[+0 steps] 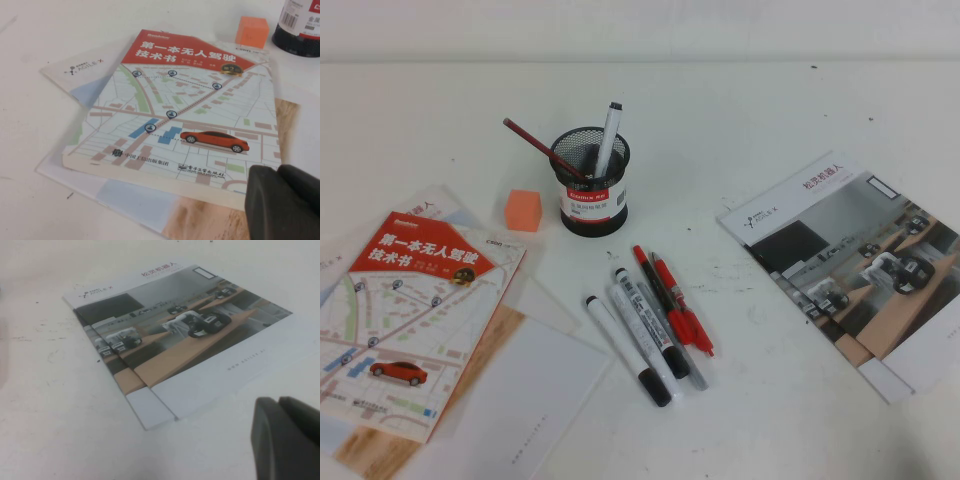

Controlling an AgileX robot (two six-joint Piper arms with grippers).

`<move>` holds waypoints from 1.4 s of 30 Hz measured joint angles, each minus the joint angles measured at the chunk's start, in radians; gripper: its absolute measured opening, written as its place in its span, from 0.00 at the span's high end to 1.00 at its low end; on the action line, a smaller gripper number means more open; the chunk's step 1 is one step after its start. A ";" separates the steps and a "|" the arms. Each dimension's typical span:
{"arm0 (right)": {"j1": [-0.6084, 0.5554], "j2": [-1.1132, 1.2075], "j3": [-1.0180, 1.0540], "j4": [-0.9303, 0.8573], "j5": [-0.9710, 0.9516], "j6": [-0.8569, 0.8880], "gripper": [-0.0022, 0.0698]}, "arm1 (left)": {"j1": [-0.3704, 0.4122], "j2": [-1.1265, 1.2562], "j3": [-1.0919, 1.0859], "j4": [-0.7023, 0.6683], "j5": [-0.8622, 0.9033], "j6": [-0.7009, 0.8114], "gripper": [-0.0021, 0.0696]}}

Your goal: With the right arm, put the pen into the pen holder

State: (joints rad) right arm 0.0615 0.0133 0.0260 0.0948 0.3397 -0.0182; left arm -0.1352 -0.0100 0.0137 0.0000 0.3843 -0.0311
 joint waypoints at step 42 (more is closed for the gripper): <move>0.000 0.000 0.000 0.084 0.000 0.000 1.00 | 0.000 0.000 0.000 0.000 0.000 0.000 0.97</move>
State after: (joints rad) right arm 0.0615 0.0133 0.0260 0.1792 0.3397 -0.0182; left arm -0.1352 -0.0100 0.0137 0.0000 0.3843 -0.0311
